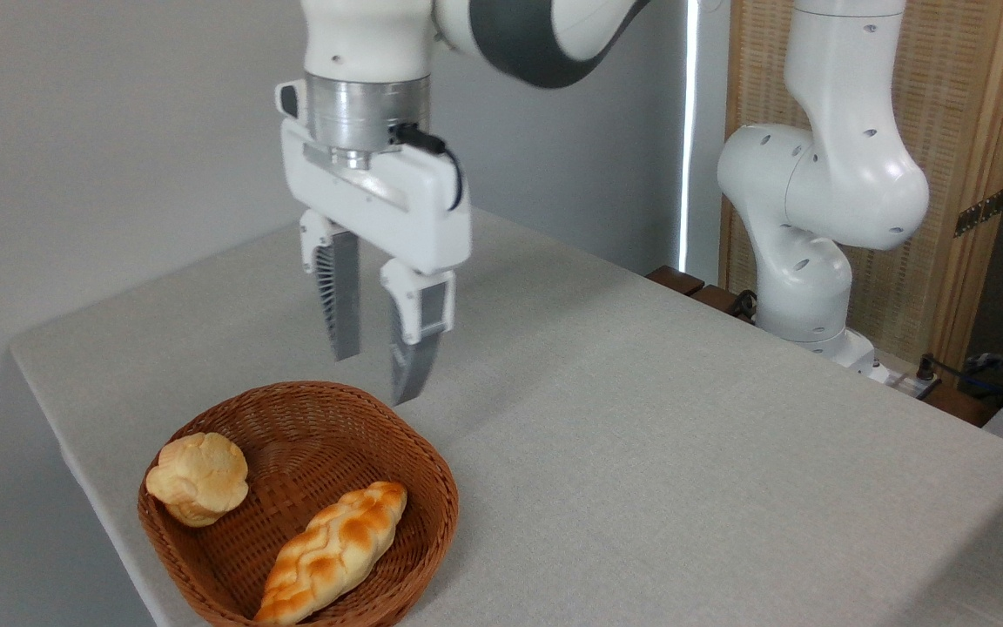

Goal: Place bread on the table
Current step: 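Move the open gripper down toward the round bun in the basket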

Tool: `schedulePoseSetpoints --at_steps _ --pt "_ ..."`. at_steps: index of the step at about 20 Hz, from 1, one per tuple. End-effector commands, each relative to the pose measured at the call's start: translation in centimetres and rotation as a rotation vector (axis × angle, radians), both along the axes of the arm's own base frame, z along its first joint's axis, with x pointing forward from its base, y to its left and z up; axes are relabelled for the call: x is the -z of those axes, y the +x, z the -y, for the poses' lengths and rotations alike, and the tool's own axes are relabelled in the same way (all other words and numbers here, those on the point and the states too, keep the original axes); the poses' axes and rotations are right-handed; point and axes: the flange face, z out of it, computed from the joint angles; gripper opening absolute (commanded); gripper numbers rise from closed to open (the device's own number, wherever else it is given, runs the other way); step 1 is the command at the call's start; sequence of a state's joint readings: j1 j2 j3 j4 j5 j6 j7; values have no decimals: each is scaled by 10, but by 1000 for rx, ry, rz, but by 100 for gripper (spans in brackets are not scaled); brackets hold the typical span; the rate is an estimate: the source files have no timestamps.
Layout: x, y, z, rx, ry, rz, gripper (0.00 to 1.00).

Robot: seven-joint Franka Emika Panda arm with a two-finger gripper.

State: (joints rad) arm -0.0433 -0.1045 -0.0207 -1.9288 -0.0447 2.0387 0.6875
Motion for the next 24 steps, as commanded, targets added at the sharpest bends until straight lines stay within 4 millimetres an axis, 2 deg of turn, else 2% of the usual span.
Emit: schedulePoseSetpoints --at_steps 1,8,13,16,24 --pt "9 19 13 22 -18 68 100" --pt "42 53 30 36 -28 187 100" --pt "66 67 74 97 -46 262 100" --pt "73 72 85 102 -65 296 100" --pt "95 80 86 87 -84 298 100"
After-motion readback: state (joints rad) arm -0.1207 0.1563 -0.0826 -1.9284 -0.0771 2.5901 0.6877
